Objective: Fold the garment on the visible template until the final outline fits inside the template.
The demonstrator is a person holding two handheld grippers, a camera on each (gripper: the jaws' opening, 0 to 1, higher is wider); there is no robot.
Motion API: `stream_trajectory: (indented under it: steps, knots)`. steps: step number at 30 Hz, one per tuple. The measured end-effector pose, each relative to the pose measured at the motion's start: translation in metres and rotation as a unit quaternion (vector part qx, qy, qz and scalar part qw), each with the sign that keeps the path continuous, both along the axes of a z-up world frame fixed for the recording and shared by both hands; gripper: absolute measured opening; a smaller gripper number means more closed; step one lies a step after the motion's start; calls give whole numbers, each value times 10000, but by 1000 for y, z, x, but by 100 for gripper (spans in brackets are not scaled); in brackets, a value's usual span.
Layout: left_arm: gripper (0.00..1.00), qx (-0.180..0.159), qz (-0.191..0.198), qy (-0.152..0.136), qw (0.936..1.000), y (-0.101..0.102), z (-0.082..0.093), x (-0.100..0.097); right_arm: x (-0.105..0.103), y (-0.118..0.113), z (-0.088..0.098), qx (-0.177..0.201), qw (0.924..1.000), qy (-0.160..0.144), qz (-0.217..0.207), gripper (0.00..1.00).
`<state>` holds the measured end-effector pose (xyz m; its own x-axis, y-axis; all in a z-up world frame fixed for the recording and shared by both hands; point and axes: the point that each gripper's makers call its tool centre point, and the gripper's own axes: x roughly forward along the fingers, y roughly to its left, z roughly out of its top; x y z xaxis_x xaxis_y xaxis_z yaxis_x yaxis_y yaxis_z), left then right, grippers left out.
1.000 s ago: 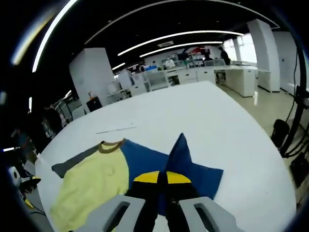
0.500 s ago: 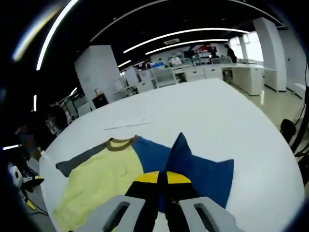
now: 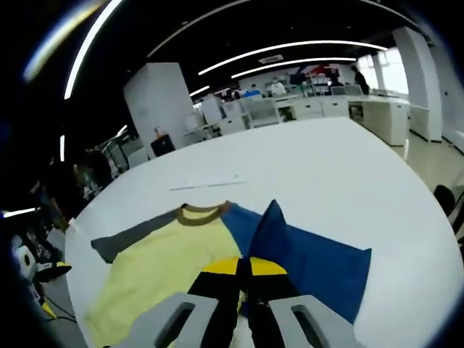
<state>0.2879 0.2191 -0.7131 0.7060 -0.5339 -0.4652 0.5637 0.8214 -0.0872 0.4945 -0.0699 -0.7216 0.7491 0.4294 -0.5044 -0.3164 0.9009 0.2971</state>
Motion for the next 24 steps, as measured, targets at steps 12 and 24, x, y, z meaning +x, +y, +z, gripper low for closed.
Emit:
stream_trajectory:
  steps: [12, 24]
  knots:
    - [99, 34, 42, 9, 10000, 3, -2, -1, 4, 33, 2, -59, 9989, 13, 466, 0]
    - [99, 36, -24, 36, 10000, 1, -3, -2, 14, 64, 0, 25, 9971, 86, 760, 0]
